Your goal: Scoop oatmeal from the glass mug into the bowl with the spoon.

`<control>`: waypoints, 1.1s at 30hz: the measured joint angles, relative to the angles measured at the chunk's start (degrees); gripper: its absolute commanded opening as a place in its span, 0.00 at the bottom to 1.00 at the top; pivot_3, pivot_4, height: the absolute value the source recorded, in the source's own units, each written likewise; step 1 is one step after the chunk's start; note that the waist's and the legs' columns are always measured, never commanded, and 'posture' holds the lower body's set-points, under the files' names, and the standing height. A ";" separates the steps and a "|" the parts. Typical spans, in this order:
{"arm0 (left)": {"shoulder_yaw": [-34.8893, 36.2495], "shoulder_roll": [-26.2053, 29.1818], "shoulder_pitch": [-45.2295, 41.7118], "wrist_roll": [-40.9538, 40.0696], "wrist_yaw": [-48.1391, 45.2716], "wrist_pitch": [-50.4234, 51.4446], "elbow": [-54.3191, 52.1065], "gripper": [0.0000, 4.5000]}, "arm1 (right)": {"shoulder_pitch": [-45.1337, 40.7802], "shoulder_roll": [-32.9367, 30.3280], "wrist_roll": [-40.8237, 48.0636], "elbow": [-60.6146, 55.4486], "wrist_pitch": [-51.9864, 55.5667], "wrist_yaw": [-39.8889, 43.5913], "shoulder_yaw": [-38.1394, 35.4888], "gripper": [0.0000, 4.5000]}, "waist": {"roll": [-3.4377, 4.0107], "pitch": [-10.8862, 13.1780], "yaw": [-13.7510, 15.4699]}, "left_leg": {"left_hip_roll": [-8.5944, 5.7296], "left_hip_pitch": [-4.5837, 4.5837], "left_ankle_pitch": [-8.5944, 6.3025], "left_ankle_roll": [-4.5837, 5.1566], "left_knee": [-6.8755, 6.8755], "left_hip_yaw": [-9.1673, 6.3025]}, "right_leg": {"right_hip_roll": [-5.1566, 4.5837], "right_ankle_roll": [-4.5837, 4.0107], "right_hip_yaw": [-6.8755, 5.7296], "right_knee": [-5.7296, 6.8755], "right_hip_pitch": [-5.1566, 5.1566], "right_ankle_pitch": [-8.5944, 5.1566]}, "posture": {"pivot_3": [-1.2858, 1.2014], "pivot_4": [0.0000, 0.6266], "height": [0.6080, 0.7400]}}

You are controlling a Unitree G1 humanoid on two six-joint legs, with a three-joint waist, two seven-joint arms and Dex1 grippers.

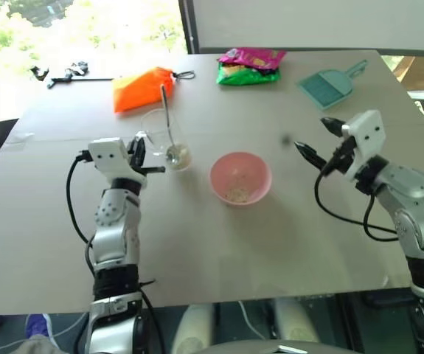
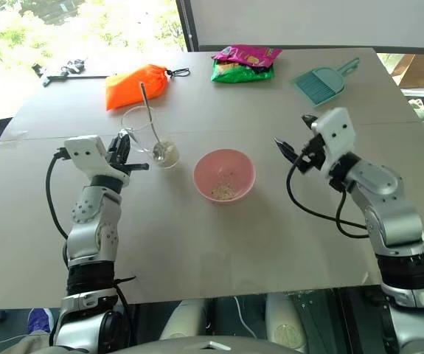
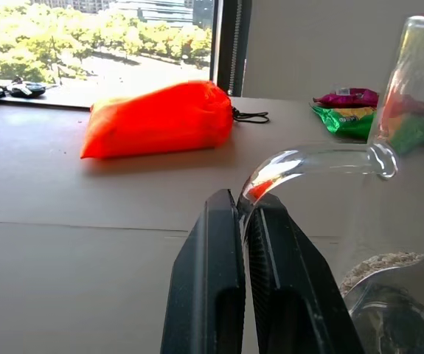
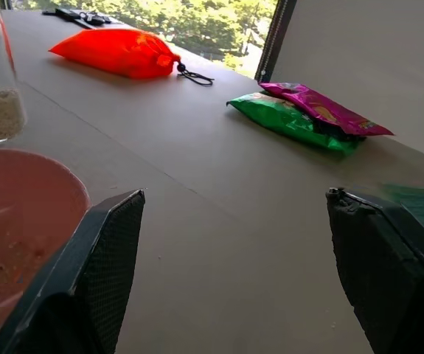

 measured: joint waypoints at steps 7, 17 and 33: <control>-0.18 0.00 0.24 1.32 0.56 -4.82 3.79 0.00 | 3.82 1.81 -2.38 0.95 -2.16 -1.12 -0.34 0.88 | 0.01 0.00 -0.10 | 0.01 0.12 0.00 0.00 0.00 0.03 | 0.03 0.00 0.03 0.04 0.06 0.00 | 0.52 0.24 1.00; -0.14 0.08 0.23 1.58 1.28 -6.03 5.81 0.63 | 3.79 2.27 -3.13 0.96 -2.15 -1.36 -0.34 0.89 | 0.02 -0.01 -0.04 | 0.00 0.15 0.00 0.00 0.00 -0.01 | 0.02 0.00 0.01 0.02 0.12 0.00 | 0.52 0.24 1.00; -0.10 0.97 11.89 -0.26 1.65 2.34 -10.92 0.98 | 5.81 1.71 -2.90 0.71 -2.00 0.29 -1.01 0.89 | 0.02 -0.01 0.22 | 0.01 0.16 0.00 0.00 0.00 -0.03 | 0.02 0.00 -0.01 0.00 0.15 0.00 | 0.52 0.24 1.00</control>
